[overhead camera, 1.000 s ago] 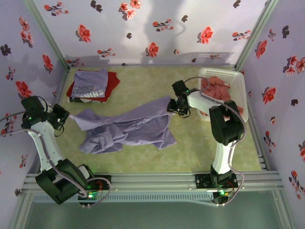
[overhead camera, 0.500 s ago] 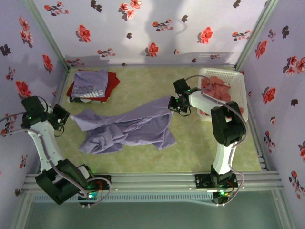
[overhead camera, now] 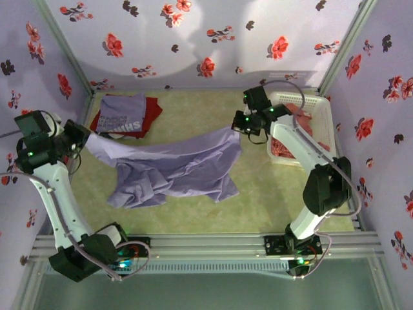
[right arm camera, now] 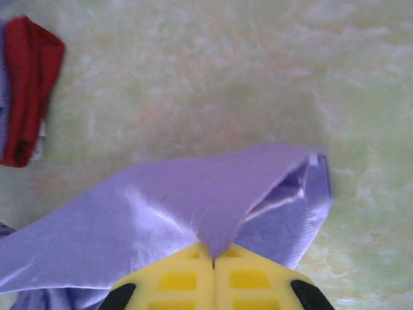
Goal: Fold and stack the t-shirts
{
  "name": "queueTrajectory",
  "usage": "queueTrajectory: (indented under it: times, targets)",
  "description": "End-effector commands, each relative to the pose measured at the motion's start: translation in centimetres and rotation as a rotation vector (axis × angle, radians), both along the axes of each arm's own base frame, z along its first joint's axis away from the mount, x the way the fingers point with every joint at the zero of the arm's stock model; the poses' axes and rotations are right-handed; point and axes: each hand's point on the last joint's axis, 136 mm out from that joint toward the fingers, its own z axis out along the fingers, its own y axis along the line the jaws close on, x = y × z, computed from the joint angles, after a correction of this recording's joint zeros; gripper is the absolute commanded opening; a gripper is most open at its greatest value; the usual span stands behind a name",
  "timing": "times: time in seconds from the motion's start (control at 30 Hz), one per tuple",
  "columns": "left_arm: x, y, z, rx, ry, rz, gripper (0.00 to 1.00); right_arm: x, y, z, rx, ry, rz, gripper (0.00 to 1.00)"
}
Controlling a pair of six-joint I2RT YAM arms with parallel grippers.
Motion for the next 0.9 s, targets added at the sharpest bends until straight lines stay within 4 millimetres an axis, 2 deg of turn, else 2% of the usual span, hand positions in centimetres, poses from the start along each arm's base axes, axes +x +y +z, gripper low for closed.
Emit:
queueTrajectory:
  times: [0.0, 0.2, 0.43, 0.63, 0.87]
  targets:
    - [0.0, -0.9, 3.7, -0.006, -0.061, -0.02, 0.0, -0.3, -1.3, 4.2, -0.013, -0.076, -0.019, 0.0]
    - [0.3, -1.1, 9.2, 0.038, -0.169, -0.042, 0.0, -0.1, -2.7, 11.0, -0.016, -0.244, -0.058, 0.0]
    - [0.9, -1.5, 13.3, 0.043, -0.294, -0.062, 0.0, -1.0, -4.2, 18.0, -0.019, -0.395, -0.087, 0.0]
    - [0.5, -2.3, 17.0, 0.064, -0.371, -0.098, 0.0, -3.3, -6.1, 22.2, -0.011, -0.511, -0.119, 0.0]
    - [-0.2, -3.0, 21.7, 0.097, -0.49, -0.115, 0.0, -7.4, -7.9, 28.0, 0.069, -0.673, -0.144, 0.0]
